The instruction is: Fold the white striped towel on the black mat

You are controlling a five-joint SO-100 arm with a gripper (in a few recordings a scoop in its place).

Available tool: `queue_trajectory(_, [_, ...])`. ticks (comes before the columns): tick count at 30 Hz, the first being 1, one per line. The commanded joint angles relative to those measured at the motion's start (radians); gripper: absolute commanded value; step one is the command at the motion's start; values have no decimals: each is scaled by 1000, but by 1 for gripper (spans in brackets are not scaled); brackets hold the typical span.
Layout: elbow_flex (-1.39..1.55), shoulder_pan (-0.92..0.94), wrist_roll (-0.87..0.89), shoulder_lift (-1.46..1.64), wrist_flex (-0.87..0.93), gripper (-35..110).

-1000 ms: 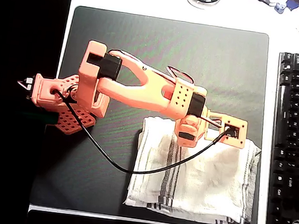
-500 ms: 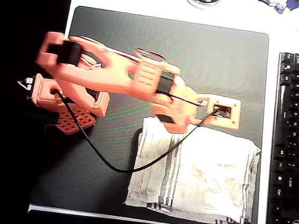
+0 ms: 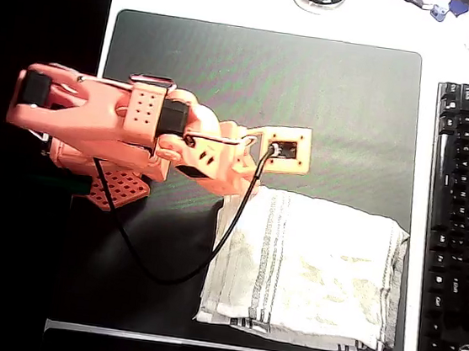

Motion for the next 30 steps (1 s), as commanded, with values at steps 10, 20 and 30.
queue_trajectory(10, [201, -61, 58, 316, 179, 0])
queue_trajectory(20, [201, -60, 69, 494, 469, 0])
queue_trajectory(30, [201, -63, 114, 497, 469, 6])
